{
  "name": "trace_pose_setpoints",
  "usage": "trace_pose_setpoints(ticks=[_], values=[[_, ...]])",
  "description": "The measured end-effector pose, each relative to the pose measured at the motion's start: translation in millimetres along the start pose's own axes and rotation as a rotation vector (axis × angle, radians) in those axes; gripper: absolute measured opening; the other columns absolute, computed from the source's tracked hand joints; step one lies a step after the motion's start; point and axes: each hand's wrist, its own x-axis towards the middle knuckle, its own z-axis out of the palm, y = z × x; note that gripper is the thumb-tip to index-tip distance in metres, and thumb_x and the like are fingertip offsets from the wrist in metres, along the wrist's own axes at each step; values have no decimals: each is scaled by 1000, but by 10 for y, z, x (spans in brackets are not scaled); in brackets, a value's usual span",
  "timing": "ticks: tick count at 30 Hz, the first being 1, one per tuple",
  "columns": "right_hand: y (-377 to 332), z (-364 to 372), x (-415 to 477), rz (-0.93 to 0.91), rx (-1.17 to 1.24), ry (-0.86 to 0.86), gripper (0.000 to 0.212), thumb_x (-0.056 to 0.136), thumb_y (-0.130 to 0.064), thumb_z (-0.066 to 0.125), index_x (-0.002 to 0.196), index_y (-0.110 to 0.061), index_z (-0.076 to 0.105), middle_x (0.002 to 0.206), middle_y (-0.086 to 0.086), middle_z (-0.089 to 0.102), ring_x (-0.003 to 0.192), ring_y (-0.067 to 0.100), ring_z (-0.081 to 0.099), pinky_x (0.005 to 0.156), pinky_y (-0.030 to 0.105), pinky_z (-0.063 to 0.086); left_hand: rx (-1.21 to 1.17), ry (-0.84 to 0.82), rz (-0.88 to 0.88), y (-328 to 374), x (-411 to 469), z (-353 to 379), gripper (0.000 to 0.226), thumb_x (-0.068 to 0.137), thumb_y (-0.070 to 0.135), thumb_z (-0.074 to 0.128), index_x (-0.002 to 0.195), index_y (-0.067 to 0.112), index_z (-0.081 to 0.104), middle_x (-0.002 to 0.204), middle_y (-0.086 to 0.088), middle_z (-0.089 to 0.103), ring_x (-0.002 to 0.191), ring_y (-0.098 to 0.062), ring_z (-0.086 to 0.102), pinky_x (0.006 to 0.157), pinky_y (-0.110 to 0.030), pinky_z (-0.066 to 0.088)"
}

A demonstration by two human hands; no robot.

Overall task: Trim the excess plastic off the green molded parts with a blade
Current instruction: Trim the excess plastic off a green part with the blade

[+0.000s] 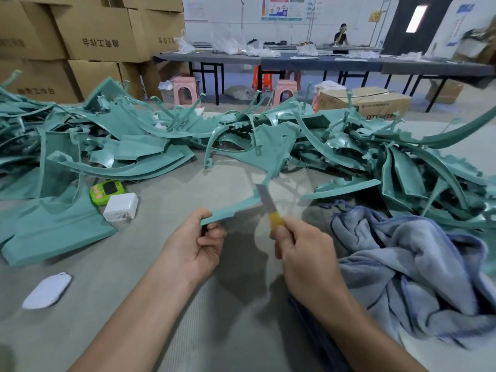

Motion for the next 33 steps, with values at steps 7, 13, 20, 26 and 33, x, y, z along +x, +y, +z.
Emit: trace_pose_setpoints(ticks=[7,13,20,26,33], values=[[43,-50,40,110,2,100,29,104,-30,47,81,-22,62,68,0,64,67,20,59,63,39,47,44,0,11,-2,28,-41,29,98,8,42,69,10,43,46,0,36,31,-4,33,23,-13,24],[-112,-49,31,331,1068,-150,37,103,-10,56,73,-13,78,93,9,77,92,21,72,79,38,62,427,13,318,-105,66,-32,13,98,10,55,100,4,67,79,-9,73,53,-17,62,40,-20,48],[68,-111,173,277,923,9,32,97,-9,64,71,-17,80,86,3,78,84,12,71,77,28,60,871,-197,281,-114,62,-187,47,70,9,85,116,8,73,105,-15,77,81,-24,72,68,-34,56],[234,-272,168,-21,405,-107,16,88,-33,66,81,-33,81,79,-11,76,79,6,69,70,24,52,775,-230,341,-67,26,-166,58,75,3,81,129,15,64,116,-11,75,102,-30,74,77,-37,61],[192,-280,193,223,964,36,37,102,-10,57,74,-15,80,92,9,79,84,20,71,74,24,58,509,137,254,15,-9,-105,21,91,25,73,91,4,74,78,-12,77,59,-25,74,41,-29,54]])
